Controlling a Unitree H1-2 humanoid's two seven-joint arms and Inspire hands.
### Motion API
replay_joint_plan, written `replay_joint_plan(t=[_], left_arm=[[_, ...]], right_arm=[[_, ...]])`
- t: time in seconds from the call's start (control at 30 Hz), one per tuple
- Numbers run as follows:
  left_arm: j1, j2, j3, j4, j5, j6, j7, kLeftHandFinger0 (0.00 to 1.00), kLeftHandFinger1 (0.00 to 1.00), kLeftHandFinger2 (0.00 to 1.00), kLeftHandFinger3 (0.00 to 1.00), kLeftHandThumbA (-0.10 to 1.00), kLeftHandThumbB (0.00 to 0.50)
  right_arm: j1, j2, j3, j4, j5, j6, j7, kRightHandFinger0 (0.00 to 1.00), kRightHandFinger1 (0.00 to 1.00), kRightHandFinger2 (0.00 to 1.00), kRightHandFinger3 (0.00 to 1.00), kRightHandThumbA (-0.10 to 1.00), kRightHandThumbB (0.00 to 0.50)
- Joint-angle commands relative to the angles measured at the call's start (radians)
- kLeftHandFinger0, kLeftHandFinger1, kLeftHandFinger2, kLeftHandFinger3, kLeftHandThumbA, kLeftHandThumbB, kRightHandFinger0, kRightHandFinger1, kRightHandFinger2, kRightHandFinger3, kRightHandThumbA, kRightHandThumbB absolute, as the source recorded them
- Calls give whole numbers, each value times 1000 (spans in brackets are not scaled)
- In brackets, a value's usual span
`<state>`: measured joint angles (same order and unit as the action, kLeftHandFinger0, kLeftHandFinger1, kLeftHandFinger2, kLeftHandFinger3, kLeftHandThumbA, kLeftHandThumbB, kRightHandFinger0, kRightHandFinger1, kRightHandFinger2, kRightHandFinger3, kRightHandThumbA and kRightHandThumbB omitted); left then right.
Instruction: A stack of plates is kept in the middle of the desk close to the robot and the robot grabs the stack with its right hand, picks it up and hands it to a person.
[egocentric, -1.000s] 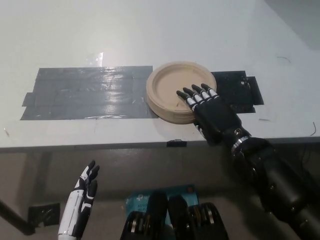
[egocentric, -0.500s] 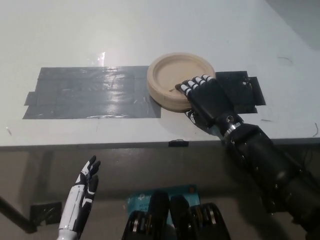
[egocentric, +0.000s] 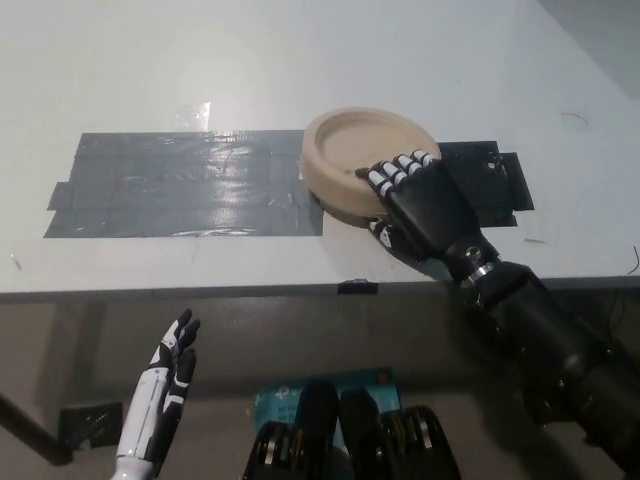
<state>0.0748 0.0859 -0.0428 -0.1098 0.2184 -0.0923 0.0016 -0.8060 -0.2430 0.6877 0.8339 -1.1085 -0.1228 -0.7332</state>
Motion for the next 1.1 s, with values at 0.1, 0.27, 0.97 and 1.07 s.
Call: replay_joint_plan(t=[0.1,0.27,0.97,1.07], left_arm=[[-16,12,4,-12,-9,-17,-1,1000,1000,1000,1000,1000,0],[-21,14,5,-11,-12,-16,-2,1000,1000,1000,1000,1000,0],[-38,19,1,-13,-14,-6,-7,1000,1000,1000,1000,1000,0],[-22,17,-5,-22,-10,-3,-9,1000,1000,1000,1000,1000,0]], right_arm=[[-15,-82,-57,-276,-17,-31,-102,0,0,581,160,-100,267],[3,-107,-89,-414,-3,-41,-33,0,0,555,165,-100,291],[-24,-86,-100,-373,-19,-78,-18,0,0,428,150,-100,312],[-36,-78,-94,-336,-35,-73,-42,0,0,430,102,-100,306]])
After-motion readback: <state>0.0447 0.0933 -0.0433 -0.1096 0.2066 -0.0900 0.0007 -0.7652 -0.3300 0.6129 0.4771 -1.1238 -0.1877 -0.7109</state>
